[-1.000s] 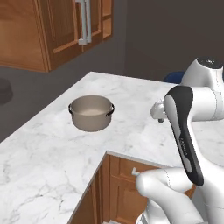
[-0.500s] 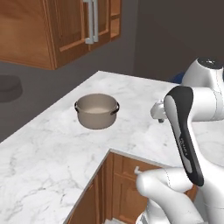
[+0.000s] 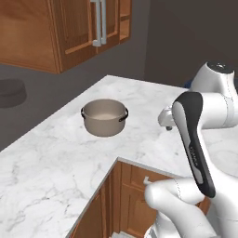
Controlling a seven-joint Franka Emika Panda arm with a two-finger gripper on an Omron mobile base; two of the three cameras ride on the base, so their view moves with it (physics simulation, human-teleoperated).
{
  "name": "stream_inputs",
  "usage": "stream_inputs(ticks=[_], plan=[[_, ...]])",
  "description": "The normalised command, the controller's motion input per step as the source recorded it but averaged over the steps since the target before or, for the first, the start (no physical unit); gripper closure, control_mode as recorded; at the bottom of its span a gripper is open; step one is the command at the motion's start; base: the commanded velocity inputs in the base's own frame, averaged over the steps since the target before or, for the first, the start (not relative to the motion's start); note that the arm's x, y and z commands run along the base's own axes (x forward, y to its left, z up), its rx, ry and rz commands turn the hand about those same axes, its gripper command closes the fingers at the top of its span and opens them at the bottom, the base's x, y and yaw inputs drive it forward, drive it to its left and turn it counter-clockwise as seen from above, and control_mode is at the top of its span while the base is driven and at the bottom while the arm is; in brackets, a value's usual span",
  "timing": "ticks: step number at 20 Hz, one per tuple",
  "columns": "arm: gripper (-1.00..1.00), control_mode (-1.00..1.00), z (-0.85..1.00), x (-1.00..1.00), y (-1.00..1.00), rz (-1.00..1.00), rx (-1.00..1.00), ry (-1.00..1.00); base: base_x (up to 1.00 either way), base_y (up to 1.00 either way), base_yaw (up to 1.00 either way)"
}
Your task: Pick the pot and glass cup and place them in the sink. Then turn on the water.
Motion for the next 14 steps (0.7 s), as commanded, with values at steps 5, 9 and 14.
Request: stream_inputs(ticks=[5, 9, 14], plan=[[-1.0, -1.0, -0.08, 0.49, 0.39, 0.0, 0.0, 0.0, 0.0, 0.0, 0.0], [-1.0, -1.0, -0.05, 0.59, 0.27, 0.0, 0.0, 0.0, 0.0, 0.0, 0.0], [-1.0, -1.0, -0.19, 0.33, 0.13, 0.0, 0.0, 0.0, 0.0, 0.0, 0.0]])
